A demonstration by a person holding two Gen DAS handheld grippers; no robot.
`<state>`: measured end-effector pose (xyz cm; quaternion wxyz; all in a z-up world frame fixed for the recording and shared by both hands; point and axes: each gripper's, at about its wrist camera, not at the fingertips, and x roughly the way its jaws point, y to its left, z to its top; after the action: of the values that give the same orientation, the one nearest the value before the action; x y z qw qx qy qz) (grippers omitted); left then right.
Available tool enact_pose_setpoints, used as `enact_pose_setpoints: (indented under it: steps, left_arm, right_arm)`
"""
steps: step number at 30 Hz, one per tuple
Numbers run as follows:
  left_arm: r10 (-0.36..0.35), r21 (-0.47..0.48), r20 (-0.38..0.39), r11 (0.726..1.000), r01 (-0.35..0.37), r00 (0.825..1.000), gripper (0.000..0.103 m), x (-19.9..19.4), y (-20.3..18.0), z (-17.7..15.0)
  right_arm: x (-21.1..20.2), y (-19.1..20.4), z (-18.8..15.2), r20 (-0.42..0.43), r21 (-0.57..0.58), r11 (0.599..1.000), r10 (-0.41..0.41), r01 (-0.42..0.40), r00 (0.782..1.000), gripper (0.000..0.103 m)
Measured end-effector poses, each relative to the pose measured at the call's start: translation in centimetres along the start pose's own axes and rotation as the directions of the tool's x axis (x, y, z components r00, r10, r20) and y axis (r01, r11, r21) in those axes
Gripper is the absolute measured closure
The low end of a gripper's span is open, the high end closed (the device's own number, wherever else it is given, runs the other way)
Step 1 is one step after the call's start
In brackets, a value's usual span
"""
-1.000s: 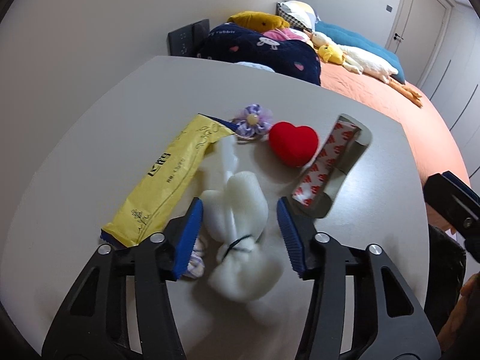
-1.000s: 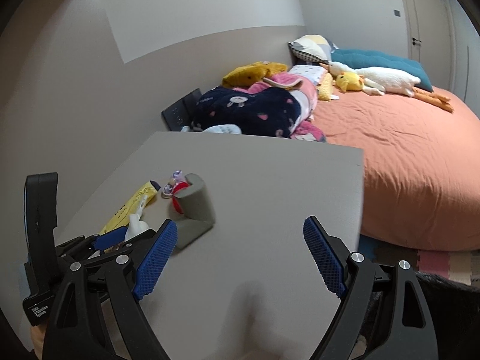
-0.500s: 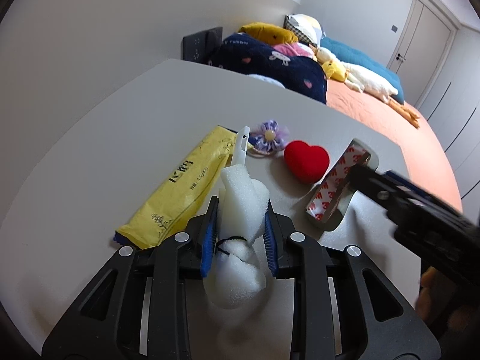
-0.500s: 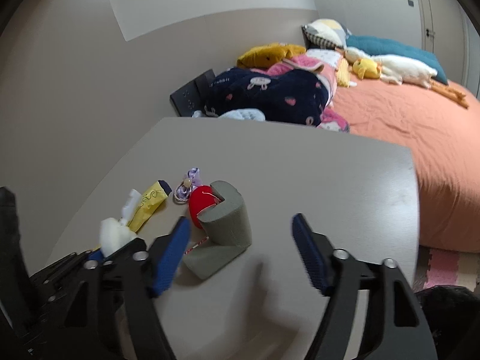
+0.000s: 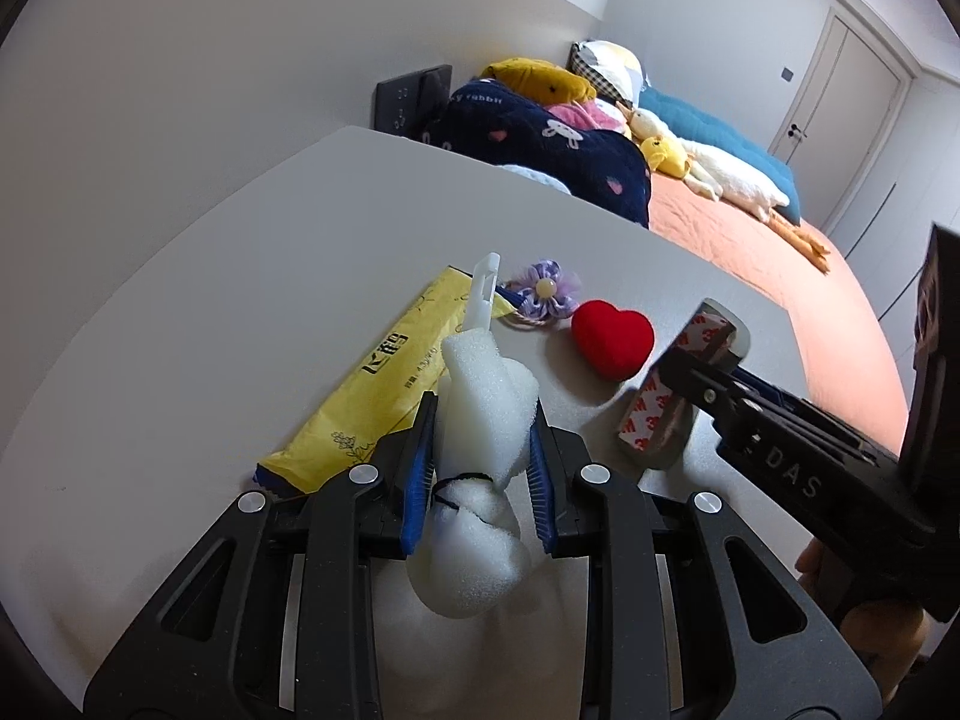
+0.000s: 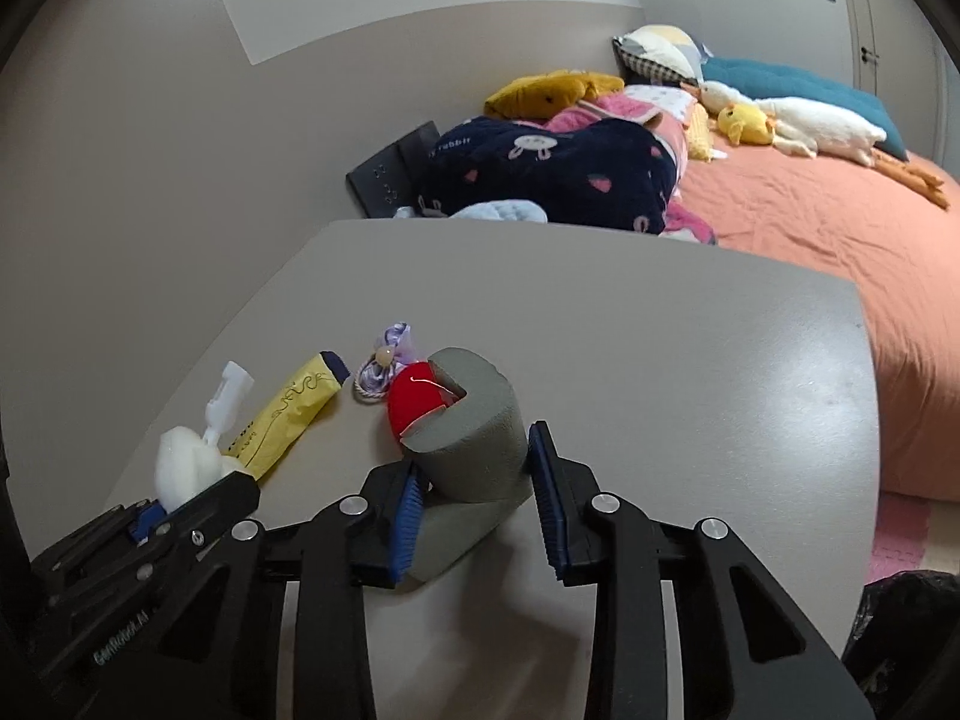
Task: Collect trash
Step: 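Grasp the white foam plush with the left gripper while the right gripper grasps the red-white box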
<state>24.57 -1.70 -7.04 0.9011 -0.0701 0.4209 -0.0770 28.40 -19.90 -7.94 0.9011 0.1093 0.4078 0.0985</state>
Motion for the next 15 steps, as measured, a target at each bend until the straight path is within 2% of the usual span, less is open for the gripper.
enact_pose_setpoints:
  steps: [8, 15]
  left_arm:
    - [-0.011, 0.012, 0.005, 1.0, 0.011, 1.0, 0.076, -0.4, -0.7, -0.1]
    - [-0.043, 0.045, 0.006, 0.998, 0.043, 0.999, 0.076, -1.0, -3.4, -0.2]
  right_arm:
    - [-3.0, -1.5, -0.6, 0.017, 0.008, 1.0, -0.013, 0.012, 1.0, 0.069]
    - [-5.7, -3.6, -1.6, 0.024, 0.027, 0.999, -0.045, 0.044, 0.999, 0.069]
